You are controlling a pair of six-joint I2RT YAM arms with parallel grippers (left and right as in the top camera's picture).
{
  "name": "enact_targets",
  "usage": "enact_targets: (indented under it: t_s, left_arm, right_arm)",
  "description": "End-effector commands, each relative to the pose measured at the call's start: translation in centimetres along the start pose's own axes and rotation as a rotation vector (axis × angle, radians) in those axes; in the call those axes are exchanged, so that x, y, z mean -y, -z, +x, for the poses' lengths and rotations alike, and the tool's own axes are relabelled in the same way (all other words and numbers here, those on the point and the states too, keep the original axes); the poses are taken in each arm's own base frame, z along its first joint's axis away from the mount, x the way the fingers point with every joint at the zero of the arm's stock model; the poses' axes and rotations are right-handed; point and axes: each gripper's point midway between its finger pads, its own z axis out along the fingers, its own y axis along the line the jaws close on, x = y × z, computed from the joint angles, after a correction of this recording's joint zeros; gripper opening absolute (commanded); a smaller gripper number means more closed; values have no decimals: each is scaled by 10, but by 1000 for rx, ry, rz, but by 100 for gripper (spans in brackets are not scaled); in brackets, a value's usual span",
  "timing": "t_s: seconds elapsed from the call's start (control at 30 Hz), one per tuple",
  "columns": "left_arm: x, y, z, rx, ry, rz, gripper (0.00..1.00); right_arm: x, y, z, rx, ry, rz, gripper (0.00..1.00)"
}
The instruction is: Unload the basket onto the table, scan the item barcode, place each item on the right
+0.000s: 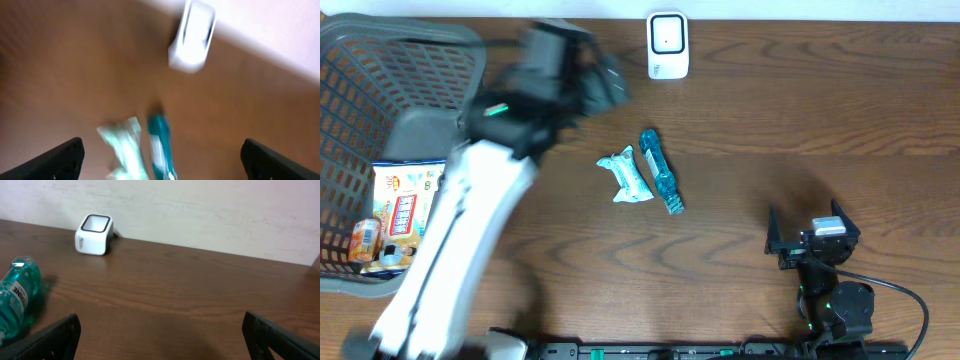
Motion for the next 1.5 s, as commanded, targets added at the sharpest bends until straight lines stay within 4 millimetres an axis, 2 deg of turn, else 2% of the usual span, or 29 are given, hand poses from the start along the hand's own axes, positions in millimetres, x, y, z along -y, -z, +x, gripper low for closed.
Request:
enact_targets:
  t_s: [0.0,0.07,0.13,0.23,0.4,0.57,0.7,0.9,1.03,1.37,1.47]
  left_arm:
    - [-51,60,-66,275,-152,-228,100]
    - [-86,91,-92,385,-90,-339,100]
    - [-126,112,-107,445,14,-424,100]
    - [-198,128,-109,471,288,-550,99]
    - [-298,125,-77,382,711,-689,99]
    - [-350,96,-45,231,897,-769,99]
    - [-375,69,-15,121,1006,-883,98]
    - [-393,39,45,15,1368,-1088,98]
    - [-400,22,65,-14,1487,-1157,98]
    - [-413,-7,94,-43,1637,-1264,98]
    - [-411,-12,107,-117,1630,-1288,98]
  right_arm:
    - [0,0,1,-3,11,4,99]
    - [0,0,1,-3,11,4,99]
    - [0,0,1,-3,11,4,99]
    - [0,0,1,-3,11,4,99]
    - [0,0,1,-3,11,4,99]
    - [0,0,1,-3,11,4,99]
    - [0,0,1,-3,11,4,99]
    - [0,0,1,-3,11,4,99]
    - [0,0,1,-3,11,4,99]
    - [0,0,1,-3,11,4,99]
    - [0,0,1,-3,11,4,99]
